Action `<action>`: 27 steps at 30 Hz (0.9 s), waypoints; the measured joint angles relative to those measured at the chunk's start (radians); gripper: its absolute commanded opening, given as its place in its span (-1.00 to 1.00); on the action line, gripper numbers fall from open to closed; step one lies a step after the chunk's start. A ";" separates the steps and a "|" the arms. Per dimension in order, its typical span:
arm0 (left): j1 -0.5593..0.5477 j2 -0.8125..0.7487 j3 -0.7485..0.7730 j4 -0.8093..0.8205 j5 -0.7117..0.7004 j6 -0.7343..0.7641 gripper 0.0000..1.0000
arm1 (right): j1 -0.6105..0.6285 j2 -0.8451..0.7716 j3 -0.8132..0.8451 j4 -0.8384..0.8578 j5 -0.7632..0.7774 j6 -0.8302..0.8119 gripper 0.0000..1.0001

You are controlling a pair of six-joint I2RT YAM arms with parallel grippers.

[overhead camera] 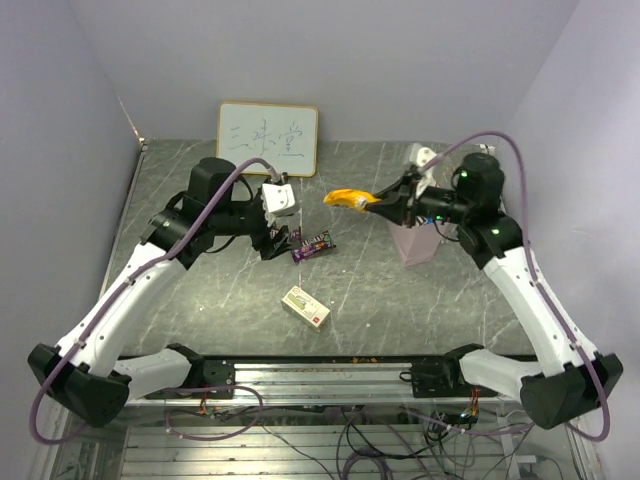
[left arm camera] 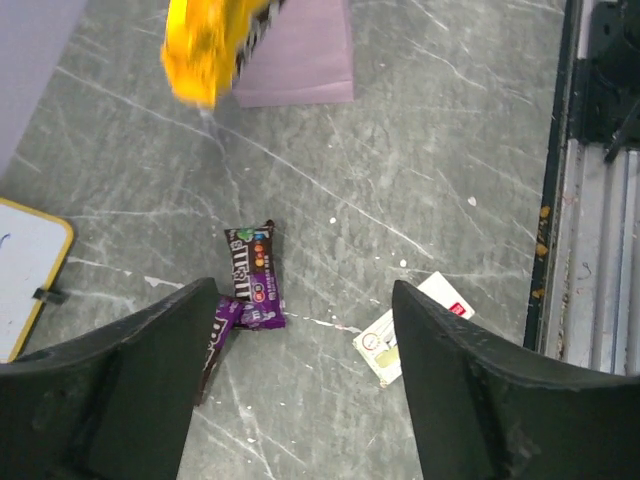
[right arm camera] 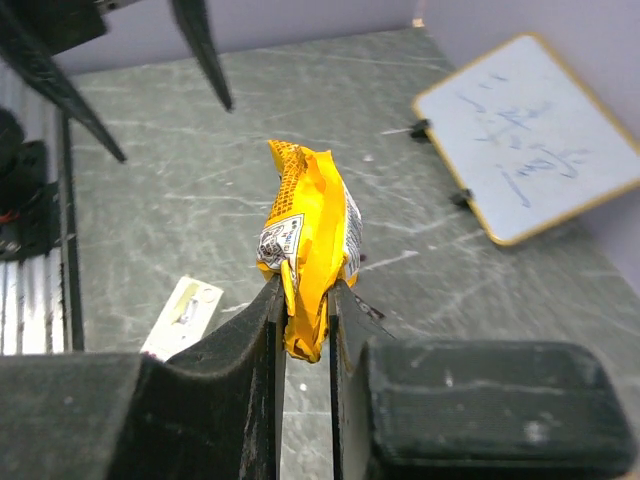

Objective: Place the snacks into the paper bag
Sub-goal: Place the snack in the paper bag.

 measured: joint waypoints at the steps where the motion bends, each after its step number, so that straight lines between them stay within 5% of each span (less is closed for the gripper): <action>1: 0.003 -0.015 -0.006 0.007 -0.009 -0.005 0.72 | -0.029 -0.017 0.000 0.000 0.003 0.015 -1.00; 6: 0.020 -0.066 -0.022 0.044 -0.078 -0.034 0.75 | -0.151 -0.111 0.016 -0.044 0.101 0.069 -1.00; 18: 0.027 -0.085 -0.047 0.085 -0.165 -0.061 0.74 | -0.248 -0.169 0.057 -0.201 0.684 0.105 -1.00; 27: 0.027 -0.099 -0.056 0.085 -0.167 -0.061 0.73 | -0.248 -0.011 0.077 -0.301 0.767 0.098 -1.00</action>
